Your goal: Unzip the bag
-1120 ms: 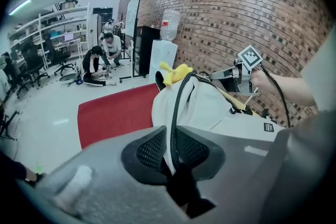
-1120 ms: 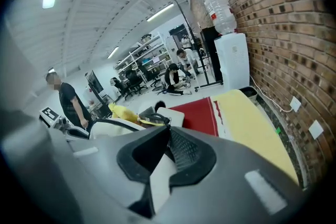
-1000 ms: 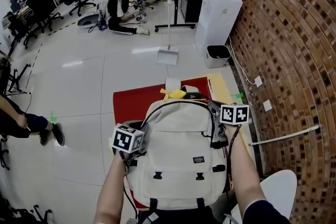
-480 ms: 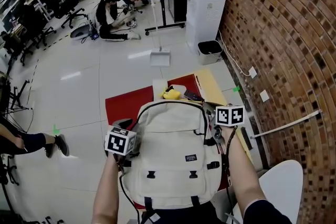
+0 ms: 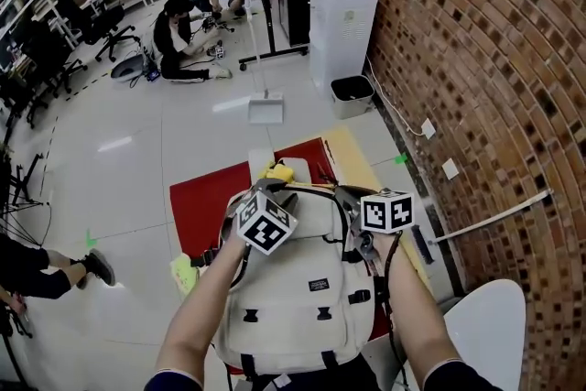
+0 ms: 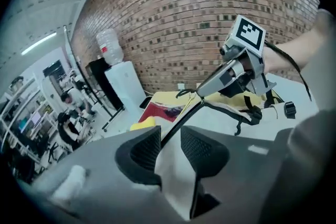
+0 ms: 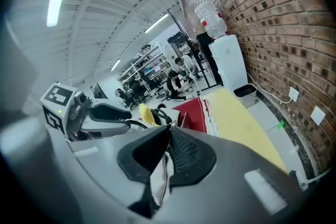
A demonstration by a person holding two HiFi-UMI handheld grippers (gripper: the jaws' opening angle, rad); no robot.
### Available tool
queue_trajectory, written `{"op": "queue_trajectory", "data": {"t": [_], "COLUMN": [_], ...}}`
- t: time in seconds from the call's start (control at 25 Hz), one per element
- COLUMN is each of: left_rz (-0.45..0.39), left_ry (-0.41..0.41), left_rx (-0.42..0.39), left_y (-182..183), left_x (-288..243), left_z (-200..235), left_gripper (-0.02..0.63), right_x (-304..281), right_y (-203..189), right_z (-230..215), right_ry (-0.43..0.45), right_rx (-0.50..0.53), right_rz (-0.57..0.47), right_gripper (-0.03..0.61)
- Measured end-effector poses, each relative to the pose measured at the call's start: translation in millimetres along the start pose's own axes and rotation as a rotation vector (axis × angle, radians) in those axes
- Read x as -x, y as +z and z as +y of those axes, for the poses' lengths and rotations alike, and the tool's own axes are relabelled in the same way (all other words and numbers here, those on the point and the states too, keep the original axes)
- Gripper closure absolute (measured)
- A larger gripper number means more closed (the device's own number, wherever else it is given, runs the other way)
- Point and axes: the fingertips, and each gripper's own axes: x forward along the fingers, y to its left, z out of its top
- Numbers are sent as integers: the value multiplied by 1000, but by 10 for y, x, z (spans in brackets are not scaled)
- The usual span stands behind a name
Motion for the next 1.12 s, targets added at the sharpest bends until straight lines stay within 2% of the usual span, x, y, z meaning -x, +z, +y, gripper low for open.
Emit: {"op": "queue_trajectory", "data": {"t": [0.16,0.48,0.52,0.64,0.88,1.12], "left_rz": [-20,75,82,71,-2,-28], "left_ry": [-85,-201,-202,-199,-200,-189], "left_rx": [-146,-245,-245,-199,-79,-51], "left_y": [219,132,122,136,216,200], "left_x": [-284,-424,-418,-378,-269,-207], "left_z": [-206,-325,-323,-293,-202,-176], "left_gripper": [492,500,537,578,594,594], "right_x": [47,98,94,99,145,294], "right_y": [25,44,39,21,-11,-241], "right_z": [74,121,114,66,15,5], "right_ry": [12,25,23,5,-20,-51], "right_rx": [27,44,41,17,-26,-57], "right_rz": [-2,0,1,-2,-18,-6], "right_gripper": [555,557,557,556,554,554]}}
